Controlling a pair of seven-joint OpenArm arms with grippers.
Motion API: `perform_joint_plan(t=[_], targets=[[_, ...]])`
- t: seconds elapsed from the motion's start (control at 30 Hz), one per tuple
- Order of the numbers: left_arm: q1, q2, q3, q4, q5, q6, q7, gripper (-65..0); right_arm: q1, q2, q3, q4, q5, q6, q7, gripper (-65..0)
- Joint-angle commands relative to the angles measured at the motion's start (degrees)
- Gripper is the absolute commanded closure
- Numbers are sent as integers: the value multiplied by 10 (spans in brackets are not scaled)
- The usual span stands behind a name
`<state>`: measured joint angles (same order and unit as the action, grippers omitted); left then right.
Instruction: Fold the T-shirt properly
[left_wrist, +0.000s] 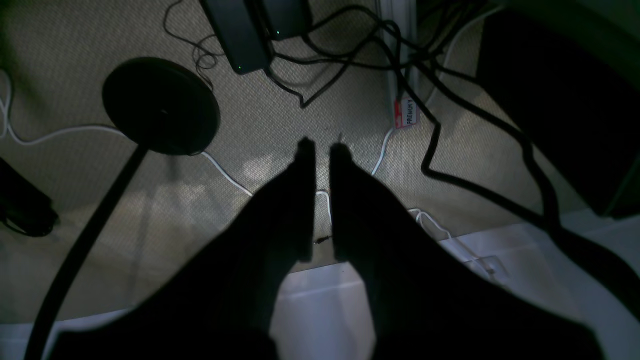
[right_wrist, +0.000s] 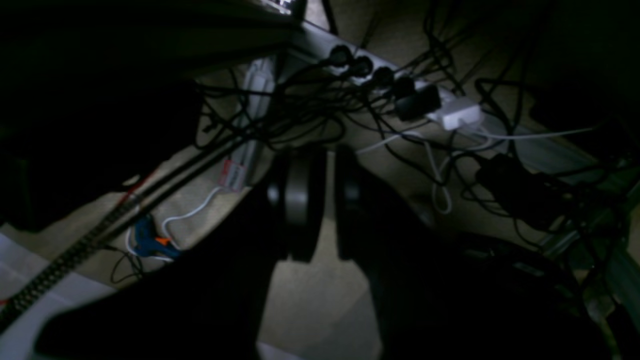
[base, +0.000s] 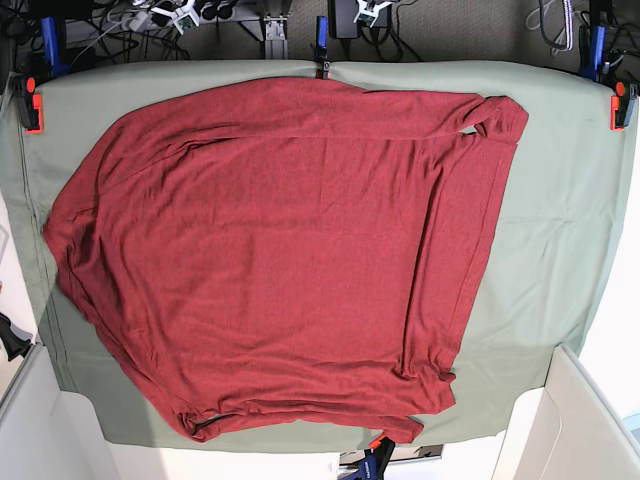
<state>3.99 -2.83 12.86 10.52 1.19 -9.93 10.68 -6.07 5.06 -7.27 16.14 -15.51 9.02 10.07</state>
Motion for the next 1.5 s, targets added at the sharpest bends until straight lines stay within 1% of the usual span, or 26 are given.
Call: perform_joint_plan(t=[0.0, 0.1, 0.23, 0.4, 0.57, 0.6, 0.67, 0.73, 0.77, 0.87, 1.0, 1.13, 1.23, 1.33, 1.47], targets=[[4, -1, 2, 4, 1, -4, 3, -45, -4, 2, 0, 3, -2, 4, 6, -70], [17, -2, 2, 19, 1, -9, 2, -45, -9, 3, 0, 8, -2, 4, 6, -70], [38, -12, 1, 55, 1, -47, -2, -45, -21, 7, 0, 28, -1, 4, 6, -70], [63, -28, 1, 98, -1, -49, -4, -45, -34, 10, 0, 48, -2, 4, 5, -70], [81, -36, 1, 125, -3, -50, -4, -50, -46, 10, 0, 67, -1, 5, 5, -70], [85, -38, 1, 131, -4, -63, -4, -52, -50, 10, 0, 74, -1, 9, 5, -70], [96, -42, 1, 147, -18, -93, -5, -65, -59, 12, 0, 94, -1, 31, 5, -70], [110, -53, 1, 169, -37, -114, -6, -65, -76, 16, 0, 120, -1, 48, 5, -70], [118, -57, 1, 182, -47, -118, -6, -65, -84, 19, 0, 134, -1, 50, 5, -70], [145, -72, 1, 229, -57, -118, -6, -65, -113, 31, 0, 177, 1, 50, 5, -70], [189, -88, -11, 309, -57, -118, -6, -65, -160, 55, 0, 252, 1, 50, 5, -70], [239, -97, -40, 405, -57, -118, -6, -65, -212, 82, 0, 335, 20, 50, 4, -70], [273, -108, -61, 479, -57, -118, -6, -65, -249, 99, 0, 402, 20, 50, 3, -70], [307, -127, -73, 554, -73, -118, -1, -65, -289, 114, 0, 471, 21, 50, -11, -70], [358, -163, -87, 649, -78, -118, 7, -65, -342, 137, 0, 571, 20, 49, -30, -70]])
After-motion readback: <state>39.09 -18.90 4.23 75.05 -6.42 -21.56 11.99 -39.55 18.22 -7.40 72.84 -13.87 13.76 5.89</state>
